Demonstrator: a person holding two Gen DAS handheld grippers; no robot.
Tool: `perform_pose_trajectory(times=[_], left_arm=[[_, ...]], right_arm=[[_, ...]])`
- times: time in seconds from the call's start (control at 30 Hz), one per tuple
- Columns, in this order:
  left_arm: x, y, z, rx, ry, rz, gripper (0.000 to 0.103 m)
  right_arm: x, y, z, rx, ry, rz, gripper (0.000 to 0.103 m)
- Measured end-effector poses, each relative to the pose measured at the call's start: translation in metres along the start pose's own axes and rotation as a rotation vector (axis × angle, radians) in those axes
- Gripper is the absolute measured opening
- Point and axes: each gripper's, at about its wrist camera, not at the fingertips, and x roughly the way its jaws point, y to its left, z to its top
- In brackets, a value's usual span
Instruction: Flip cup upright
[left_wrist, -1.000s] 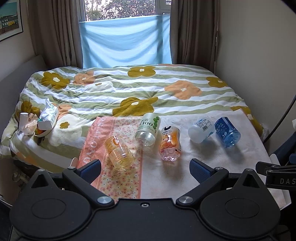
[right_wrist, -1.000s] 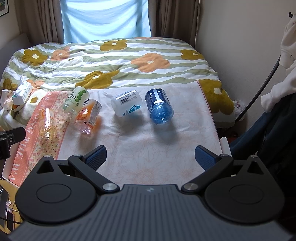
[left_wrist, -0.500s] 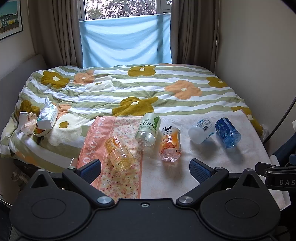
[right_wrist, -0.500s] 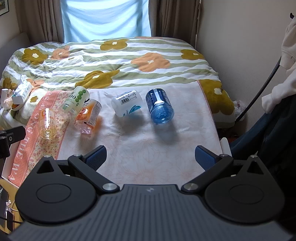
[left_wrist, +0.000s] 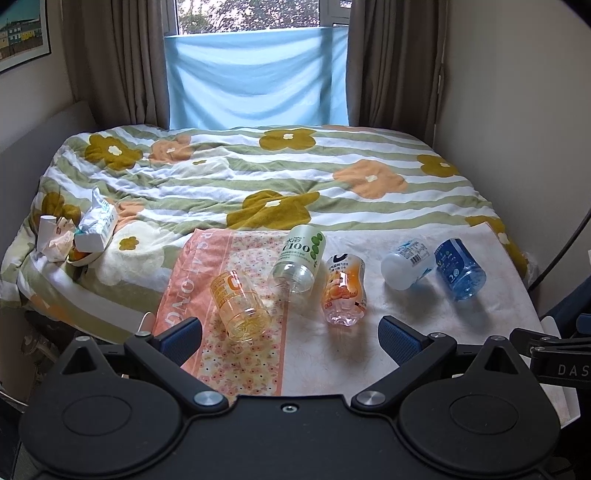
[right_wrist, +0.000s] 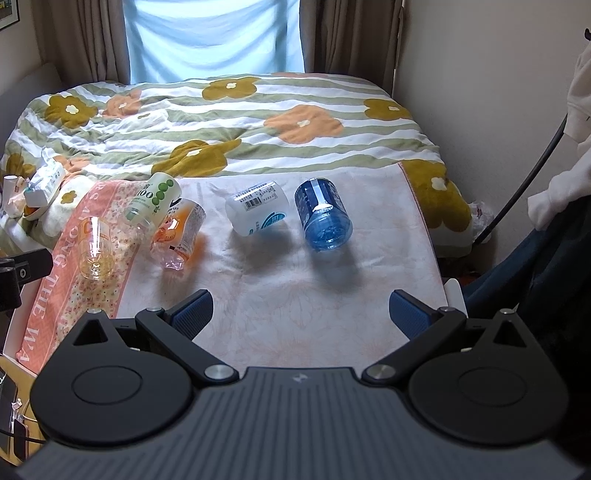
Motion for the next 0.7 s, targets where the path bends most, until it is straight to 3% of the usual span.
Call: perform_pose_trajectory(times=[0.33, 0.7], left_arm=[[0.028, 0.022, 0.013, -0.099, 0.037, 0.076, 0.103], [0.096, 0.042, 0.037, -0.178, 0.092, 0.153, 0.101]], right_arm=[[0.029, 0.016, 0.018, -0.069, 0.025, 0.053, 0.103], [0.081, 0.044, 0.033, -0.146, 0.082, 0.126, 0.103]])
